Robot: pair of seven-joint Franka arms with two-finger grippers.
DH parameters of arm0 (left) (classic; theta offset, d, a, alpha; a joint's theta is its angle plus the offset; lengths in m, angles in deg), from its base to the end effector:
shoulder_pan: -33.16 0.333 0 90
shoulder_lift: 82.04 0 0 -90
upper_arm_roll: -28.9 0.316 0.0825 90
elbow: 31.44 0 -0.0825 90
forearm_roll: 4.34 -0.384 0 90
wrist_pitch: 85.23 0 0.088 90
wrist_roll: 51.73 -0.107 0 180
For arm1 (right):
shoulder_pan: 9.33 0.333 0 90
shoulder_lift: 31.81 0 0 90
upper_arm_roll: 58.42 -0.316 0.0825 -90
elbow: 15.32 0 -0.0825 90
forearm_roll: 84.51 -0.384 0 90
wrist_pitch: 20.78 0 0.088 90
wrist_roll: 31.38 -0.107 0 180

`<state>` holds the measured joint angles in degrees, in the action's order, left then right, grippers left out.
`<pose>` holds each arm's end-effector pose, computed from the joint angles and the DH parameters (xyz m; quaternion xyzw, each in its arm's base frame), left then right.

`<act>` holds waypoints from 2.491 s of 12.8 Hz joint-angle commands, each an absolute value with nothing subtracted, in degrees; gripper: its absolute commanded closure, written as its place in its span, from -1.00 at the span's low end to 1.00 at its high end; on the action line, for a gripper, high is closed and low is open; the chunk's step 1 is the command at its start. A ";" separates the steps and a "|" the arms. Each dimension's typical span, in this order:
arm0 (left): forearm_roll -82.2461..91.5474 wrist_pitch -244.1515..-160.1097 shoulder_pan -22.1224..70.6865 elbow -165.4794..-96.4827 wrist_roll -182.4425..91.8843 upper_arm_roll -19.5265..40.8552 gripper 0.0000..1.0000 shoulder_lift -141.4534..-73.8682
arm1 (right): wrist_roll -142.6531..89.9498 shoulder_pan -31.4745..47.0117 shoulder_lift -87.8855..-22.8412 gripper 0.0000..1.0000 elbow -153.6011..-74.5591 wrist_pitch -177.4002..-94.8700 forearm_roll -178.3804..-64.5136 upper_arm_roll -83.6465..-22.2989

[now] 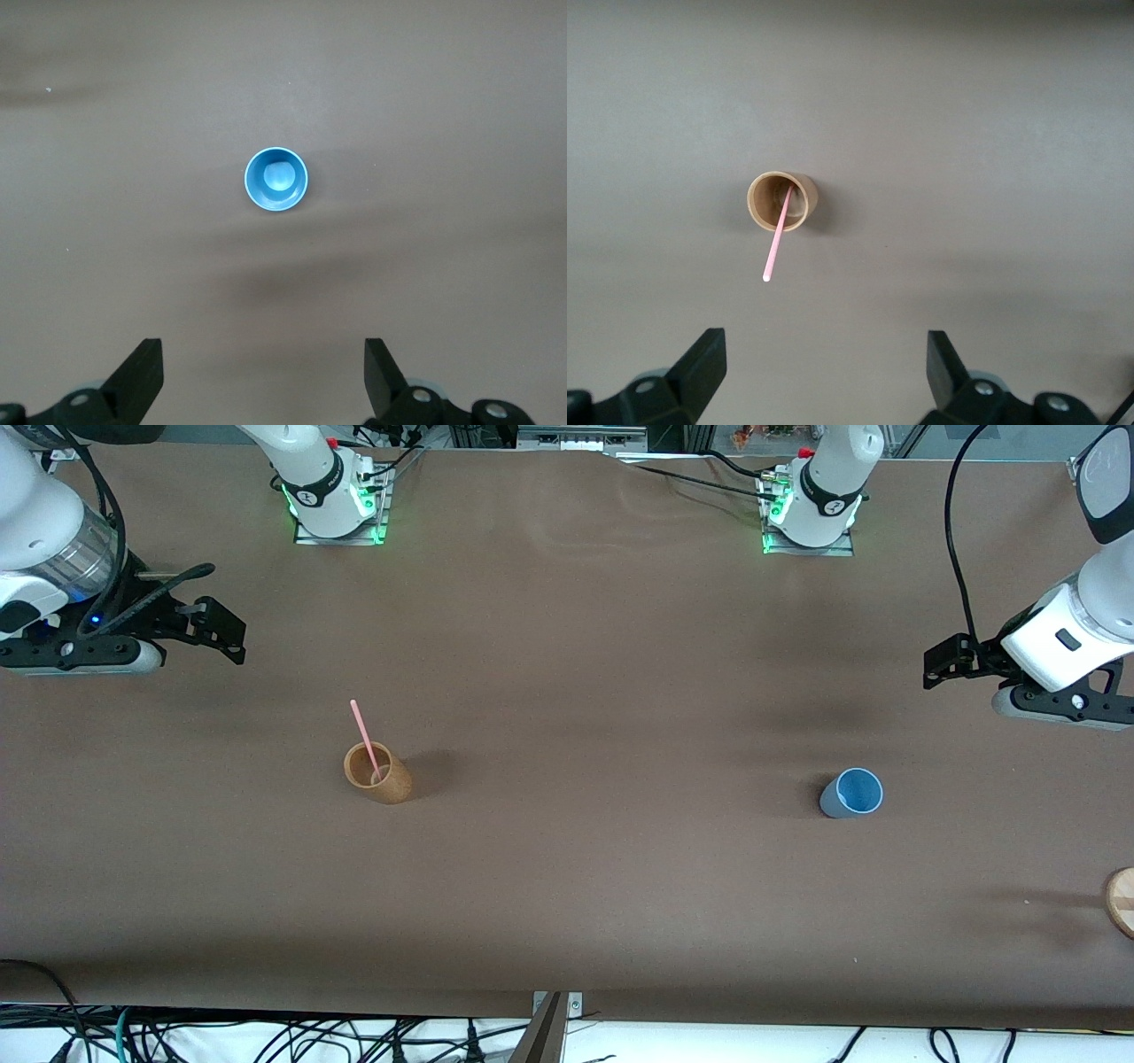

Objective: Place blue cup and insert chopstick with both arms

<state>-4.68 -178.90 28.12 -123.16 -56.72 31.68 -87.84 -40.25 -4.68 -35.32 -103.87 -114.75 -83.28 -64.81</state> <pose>0.5856 -0.0238 0.5580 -0.9974 0.0635 0.0337 0.0046 0.5699 0.1070 0.6082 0.9996 0.0193 0.0179 0.0043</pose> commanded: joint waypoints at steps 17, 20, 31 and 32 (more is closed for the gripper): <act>-1.62 -177.96 28.94 -122.32 -58.76 31.89 -1.00 -87.75 | -40.70 -4.85 -35.33 -1.00 -103.12 -113.85 -84.25 -65.01; -1.62 -177.96 28.94 -122.15 -58.76 31.89 -1.00 -87.75 | -40.61 -4.85 -35.33 -1.00 -103.04 -113.85 -84.25 -65.01; -1.97 -177.96 28.76 -121.18 -58.85 31.98 -1.00 -88.89 | -40.79 -4.85 -35.33 -1.00 -103.12 -113.85 -84.16 -65.01; -1.97 -177.96 28.76 -120.22 -58.59 31.98 -1.00 -89.33 | -40.70 -4.85 -35.33 -1.00 -103.04 -113.85 -84.16 -65.01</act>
